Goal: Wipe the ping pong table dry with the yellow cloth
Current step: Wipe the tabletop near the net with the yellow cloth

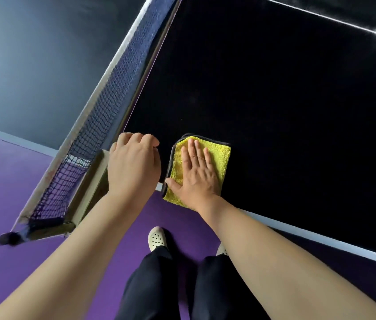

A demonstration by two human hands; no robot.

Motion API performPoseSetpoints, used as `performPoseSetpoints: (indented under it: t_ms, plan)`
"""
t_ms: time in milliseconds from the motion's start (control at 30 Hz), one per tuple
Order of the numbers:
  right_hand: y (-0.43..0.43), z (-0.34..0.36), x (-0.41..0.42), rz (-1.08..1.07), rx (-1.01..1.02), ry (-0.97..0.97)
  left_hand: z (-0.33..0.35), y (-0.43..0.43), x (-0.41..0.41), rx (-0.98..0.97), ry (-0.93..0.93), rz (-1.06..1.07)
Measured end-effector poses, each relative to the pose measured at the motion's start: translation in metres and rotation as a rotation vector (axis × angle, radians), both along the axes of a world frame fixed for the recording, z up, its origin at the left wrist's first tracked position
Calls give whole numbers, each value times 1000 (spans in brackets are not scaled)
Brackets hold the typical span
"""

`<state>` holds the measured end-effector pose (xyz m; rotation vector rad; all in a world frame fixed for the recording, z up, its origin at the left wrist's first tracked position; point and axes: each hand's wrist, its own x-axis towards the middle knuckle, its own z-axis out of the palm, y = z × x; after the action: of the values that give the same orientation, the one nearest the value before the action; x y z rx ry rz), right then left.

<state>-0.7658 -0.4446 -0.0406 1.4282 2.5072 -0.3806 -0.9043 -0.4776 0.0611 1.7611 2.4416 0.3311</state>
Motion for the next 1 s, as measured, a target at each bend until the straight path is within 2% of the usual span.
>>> performPoseSetpoints:
  t_ms: [367, 467, 600, 833, 1000]
  plan:
    - [2, -8, 203, -158, 29, 76, -33, 12, 156, -141, -31, -101]
    - [5, -8, 262, -202, 24, 28, -41, 14, 197, -152, -68, -124]
    - [6, -1, 322, -312, 4, -139, -46, 15, 229, -160, -84, -143]
    - [8, 1, 322, -429, -8, -223, -56, 17, 211, -176, -79, -141]
    - [12, 1, 264, -404, -35, -210, -61, 18, 160, -241, -73, -123]
